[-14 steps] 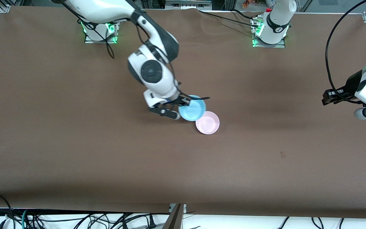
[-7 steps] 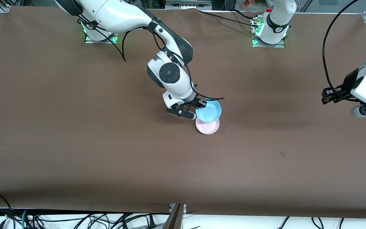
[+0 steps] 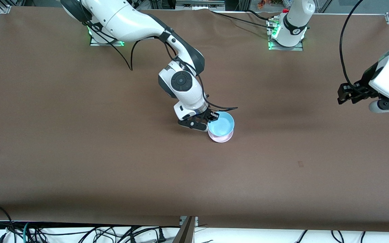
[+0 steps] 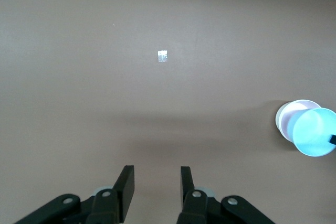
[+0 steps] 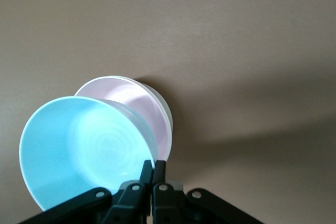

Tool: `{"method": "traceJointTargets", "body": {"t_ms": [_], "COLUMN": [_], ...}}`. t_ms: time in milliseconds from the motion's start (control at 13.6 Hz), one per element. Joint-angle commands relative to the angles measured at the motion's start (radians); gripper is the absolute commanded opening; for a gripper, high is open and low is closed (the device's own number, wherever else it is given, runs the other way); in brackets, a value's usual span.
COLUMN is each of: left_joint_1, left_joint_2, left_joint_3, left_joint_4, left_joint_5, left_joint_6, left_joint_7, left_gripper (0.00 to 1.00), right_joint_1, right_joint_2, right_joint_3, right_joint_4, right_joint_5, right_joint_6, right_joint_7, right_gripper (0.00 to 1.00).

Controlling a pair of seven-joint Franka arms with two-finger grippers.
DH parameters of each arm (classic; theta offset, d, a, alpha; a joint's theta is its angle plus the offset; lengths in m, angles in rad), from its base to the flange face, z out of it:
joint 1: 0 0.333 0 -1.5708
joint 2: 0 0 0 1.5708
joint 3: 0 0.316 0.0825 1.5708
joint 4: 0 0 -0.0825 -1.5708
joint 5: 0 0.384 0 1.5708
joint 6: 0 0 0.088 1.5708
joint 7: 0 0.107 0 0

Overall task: Stack pink and blue bowls on white bowl
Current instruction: 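Carry the blue bowl over the pink bowl and lower it in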

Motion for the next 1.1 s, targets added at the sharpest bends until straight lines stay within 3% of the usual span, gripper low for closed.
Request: {"method": "traceJointTargets", "body": {"t_ms": [0, 220, 1026], "left_joint_1": [-0.026, -0.025, -0.016], "left_joint_2": [-0.069, -0.068, -0.063], "left_joint_3": [0.023, 0.02, 0.016], "left_joint_4": [-0.073, -0.08, -0.073], "left_joint_5": [-0.016, -0.017, -0.042], "left_joint_6": [0.038, 0.05, 0.047], "left_joint_7": [0.022, 0.03, 0.133], "left_gripper": [0.72, 0.79, 0.79], "right_joint_1": [0.026, 0.025, 0.016], "right_joint_2": [0.065, 0.067, 0.065], "right_joint_3": [-0.009, -0.01, -0.024], "right_joint_4": [0.097, 0.097, 0.097], "right_joint_5": [-0.021, -0.033, -0.042], "right_joint_6": [-0.003, -0.009, -0.033], "right_joint_7": [-0.006, -0.009, -0.04], "right_gripper": [0.0, 0.0, 0.0]}}
